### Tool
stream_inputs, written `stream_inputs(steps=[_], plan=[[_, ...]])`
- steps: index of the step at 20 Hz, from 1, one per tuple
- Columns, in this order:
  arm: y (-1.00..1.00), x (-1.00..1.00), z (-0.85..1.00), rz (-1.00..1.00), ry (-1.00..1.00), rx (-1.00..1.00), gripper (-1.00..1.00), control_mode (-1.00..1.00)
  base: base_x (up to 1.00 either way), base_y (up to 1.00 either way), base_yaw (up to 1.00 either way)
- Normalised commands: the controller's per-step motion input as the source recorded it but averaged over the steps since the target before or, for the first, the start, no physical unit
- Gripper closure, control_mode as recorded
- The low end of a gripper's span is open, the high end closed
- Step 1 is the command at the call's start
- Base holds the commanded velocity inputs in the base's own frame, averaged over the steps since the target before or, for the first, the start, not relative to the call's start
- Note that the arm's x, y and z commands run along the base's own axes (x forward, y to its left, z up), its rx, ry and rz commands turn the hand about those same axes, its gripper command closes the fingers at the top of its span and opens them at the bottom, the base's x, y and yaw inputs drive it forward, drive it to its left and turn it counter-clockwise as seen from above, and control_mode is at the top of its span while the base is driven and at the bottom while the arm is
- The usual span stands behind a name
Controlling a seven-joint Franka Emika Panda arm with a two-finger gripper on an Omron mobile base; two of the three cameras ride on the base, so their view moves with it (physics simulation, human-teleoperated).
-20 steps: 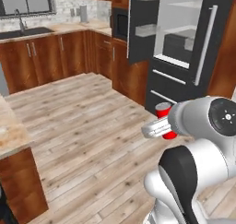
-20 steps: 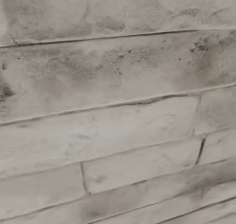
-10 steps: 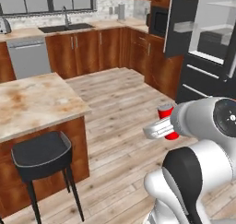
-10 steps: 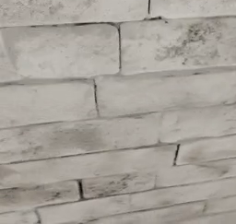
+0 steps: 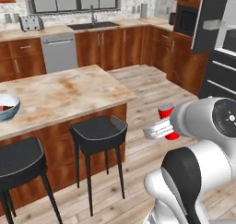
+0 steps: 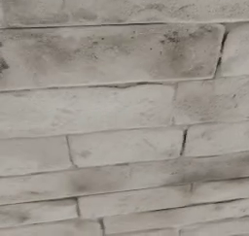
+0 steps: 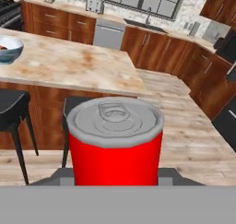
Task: Open the fridge, grab two sodas, and place both sodas inside the bowl with ice on the dining counter.
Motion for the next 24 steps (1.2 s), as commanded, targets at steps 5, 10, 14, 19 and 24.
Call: stream_inputs(steps=[5,10,14,19,24], plan=[[0.0,0.0,0.0,0.0,0.0,0.0,1.0,1.0,0.07,1.0,0.07],[0.0,0.0,0.0,0.0,0.0,0.0,1.0,1.0,0.51,0.98,0.15],[0.0,0.0,0.0,0.0,0.0,0.0,1.0,1.0,0.73,0.55,0.3],[0.0,0.0,0.0,0.0,0.0,0.0,1.0,1.0,0.78,0.3,0.3],[0.0,0.0,0.0,0.0,0.0,0.0,1.0,1.0,0.8,0.25,0.3]])
